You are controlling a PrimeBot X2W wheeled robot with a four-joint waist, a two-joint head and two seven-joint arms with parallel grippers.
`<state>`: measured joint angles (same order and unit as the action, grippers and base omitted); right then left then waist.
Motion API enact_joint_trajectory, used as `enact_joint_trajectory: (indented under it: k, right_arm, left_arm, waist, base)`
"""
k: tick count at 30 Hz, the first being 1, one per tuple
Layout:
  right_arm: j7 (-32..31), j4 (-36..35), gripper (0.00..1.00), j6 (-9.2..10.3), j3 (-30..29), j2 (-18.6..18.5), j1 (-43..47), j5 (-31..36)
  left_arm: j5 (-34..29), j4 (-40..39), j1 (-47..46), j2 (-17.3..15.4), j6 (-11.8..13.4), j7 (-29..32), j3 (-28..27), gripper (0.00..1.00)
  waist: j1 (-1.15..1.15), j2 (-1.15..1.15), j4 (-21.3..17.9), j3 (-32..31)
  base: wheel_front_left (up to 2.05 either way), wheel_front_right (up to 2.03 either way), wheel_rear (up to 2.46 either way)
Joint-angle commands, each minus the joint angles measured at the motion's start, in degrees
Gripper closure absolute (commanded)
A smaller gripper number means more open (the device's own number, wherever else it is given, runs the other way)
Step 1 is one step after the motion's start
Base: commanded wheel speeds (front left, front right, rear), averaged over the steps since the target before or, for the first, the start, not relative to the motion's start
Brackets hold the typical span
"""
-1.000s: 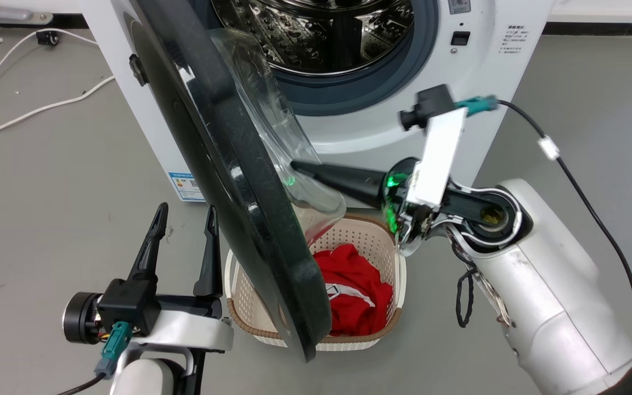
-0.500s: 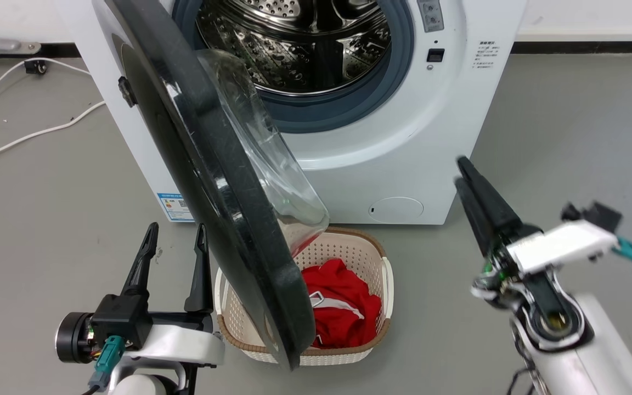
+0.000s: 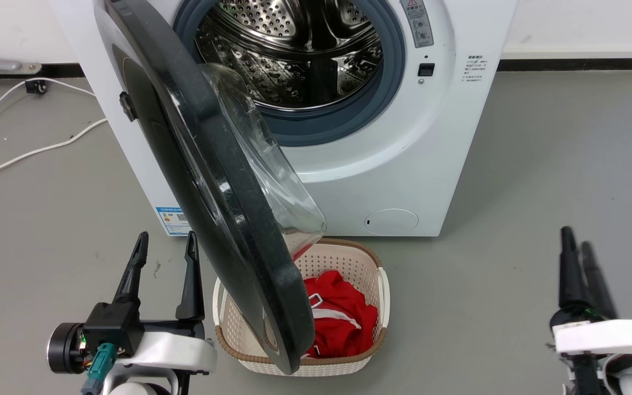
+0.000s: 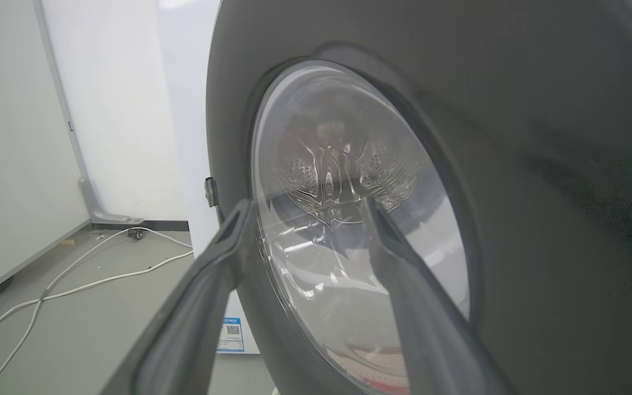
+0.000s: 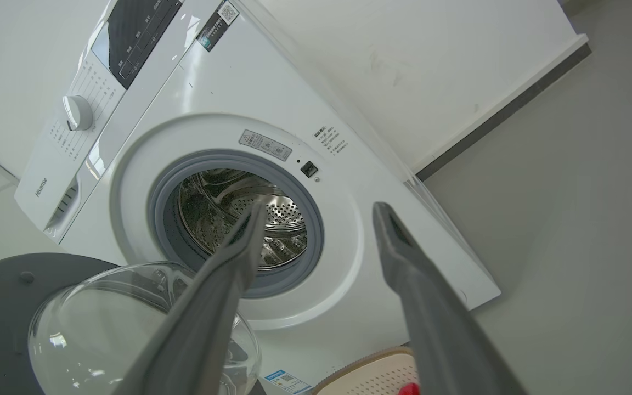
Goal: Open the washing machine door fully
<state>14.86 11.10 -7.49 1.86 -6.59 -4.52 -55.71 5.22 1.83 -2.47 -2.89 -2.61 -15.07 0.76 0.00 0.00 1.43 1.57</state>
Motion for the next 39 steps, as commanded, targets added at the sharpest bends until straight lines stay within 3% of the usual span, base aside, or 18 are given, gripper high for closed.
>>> enact_joint_trajectory:
  k: [1,4,8,13,38,39]
  right_arm:
    - [0.29,-2.37,0.00,0.00,-3.32,1.08,0.96,8.05]
    - [0.32,-7.61,0.00,0.00,-8.01,2.64,1.86,22.27]
    - [0.31,-14.66,0.00,0.00,-9.99,3.55,3.51,40.01]
    - [-1.24,-19.89,0.00,0.00,-8.52,3.77,6.17,51.90]
    - [-0.66,-12.40,0.00,0.00,-6.50,3.78,6.18,49.08]
    - [-0.72,-12.40,0.00,0.00,-6.45,3.78,6.15,49.11]
  left_arm:
    - [-0.14,-0.18,0.81,0.04,0.01,-0.13,-0.21,0.00]
    - [-0.07,-0.23,0.63,0.04,-0.01,-0.13,-0.38,0.00]
    - [-0.14,-0.37,0.25,0.04,0.07,-0.13,-0.49,0.00]
    - [-0.35,-0.55,-0.06,0.04,0.13,-0.13,-0.70,0.00]
    - [-0.46,-1.05,-0.39,0.04,0.04,-0.13,-0.46,0.00]
    - [-0.46,-1.16,-0.38,0.04,-0.02,-0.13,-0.43,0.30]
  waist:
    - [0.00,0.00,-0.05,0.05]
    - [0.00,0.00,-0.08,0.20]
    - [0.00,0.00,0.00,0.37]
    - [0.00,0.00,0.00,0.48]
    - [0.00,0.00,-0.02,1.23]
    - [0.00,0.00,-0.01,1.25]
  base:
    - [0.00,0.00,0.00]
    - [0.00,0.00,0.00]
    - [0.00,0.00,0.00]
    - [0.00,0.00,0.00]
    - [0.00,0.00,0.00]
    - [0.00,0.00,0.00]
